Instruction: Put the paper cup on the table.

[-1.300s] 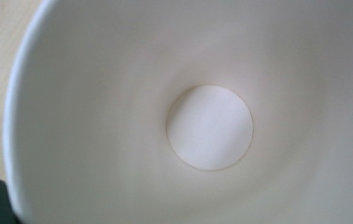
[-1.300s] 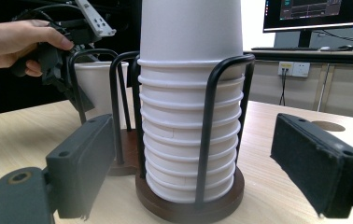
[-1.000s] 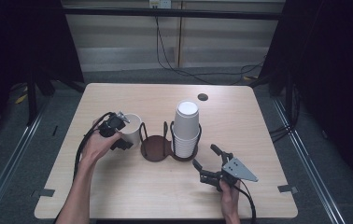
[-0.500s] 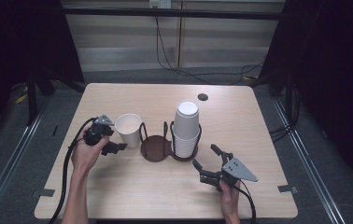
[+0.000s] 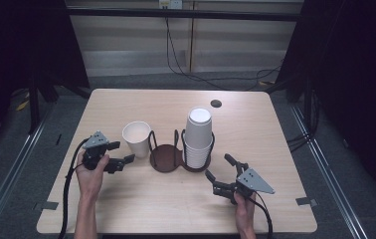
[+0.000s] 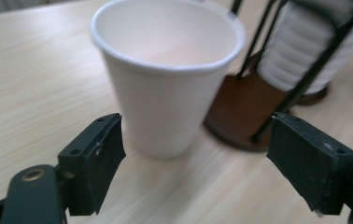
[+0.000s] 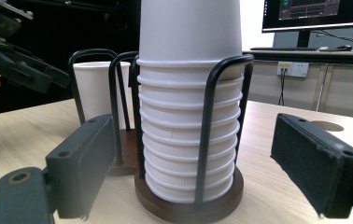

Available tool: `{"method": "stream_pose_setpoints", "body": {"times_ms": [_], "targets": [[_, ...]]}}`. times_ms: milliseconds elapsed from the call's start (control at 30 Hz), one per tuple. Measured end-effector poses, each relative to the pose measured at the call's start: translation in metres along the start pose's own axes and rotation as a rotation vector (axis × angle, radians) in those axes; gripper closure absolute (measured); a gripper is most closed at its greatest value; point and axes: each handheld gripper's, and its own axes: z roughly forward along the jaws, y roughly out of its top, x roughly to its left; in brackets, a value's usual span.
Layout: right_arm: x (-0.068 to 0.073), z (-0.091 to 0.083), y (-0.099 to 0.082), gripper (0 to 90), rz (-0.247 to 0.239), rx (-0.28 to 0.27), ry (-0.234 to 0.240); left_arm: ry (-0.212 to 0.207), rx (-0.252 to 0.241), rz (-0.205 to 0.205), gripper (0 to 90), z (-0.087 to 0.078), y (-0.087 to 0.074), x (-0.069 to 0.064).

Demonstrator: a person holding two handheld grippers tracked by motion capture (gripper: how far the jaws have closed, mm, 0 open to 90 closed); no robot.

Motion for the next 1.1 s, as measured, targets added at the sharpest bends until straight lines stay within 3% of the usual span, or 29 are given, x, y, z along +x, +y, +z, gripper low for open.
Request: {"method": "stream_pose_setpoints", "body": {"times_ms": [167,300,433,500,600,700,767,900,1033,1100], "targets": [[0.000,0.000,0.000,13.5,0.001,0.000,-0.001,-0.021,-0.037,0.020,18.0,-0.004,-0.007,-0.013],[0.000,0.000,0.000,13.5,0.000,0.000,-0.002,0.004,-0.093,0.046,18.0,-0.008,-0.012,-0.025],[0.000,0.000,0.000,13.5,0.000,0.000,-0.001,0.019,-0.146,0.045,17.9,-0.009,-0.021,-0.036],[0.000,0.000,0.000,13.5,0.000,0.000,-0.001,0.023,-0.154,0.045,17.9,-0.009,-0.024,-0.040],[0.000,0.000,0.000,13.5,0.000,0.000,-0.002,0.027,-0.160,0.083,17.0,-0.009,-0.024,-0.050],[0.000,0.000,0.000,13.4,0.000,0.000,-0.002,-0.035,-0.205,0.074,17.0,-0.010,-0.024,-0.060],[0.000,0.000,0.000,13.4,0.000,-0.001,-0.003,-0.011,-0.233,0.079,17.0,-0.011,-0.025,-0.066],[0.000,0.000,0.000,13.4,0.000,-0.001,-0.003,-0.014,-0.273,0.061,16.9,-0.009,-0.033,-0.075],[0.000,0.000,0.000,13.3,0.000,-0.001,-0.004,-0.005,-0.244,0.082,16.9,-0.002,-0.042,-0.084],[0.000,0.000,0.000,13.3,0.001,0.000,-0.004,-0.016,-0.281,0.064,16.9,0.002,-0.048,-0.089]]}}
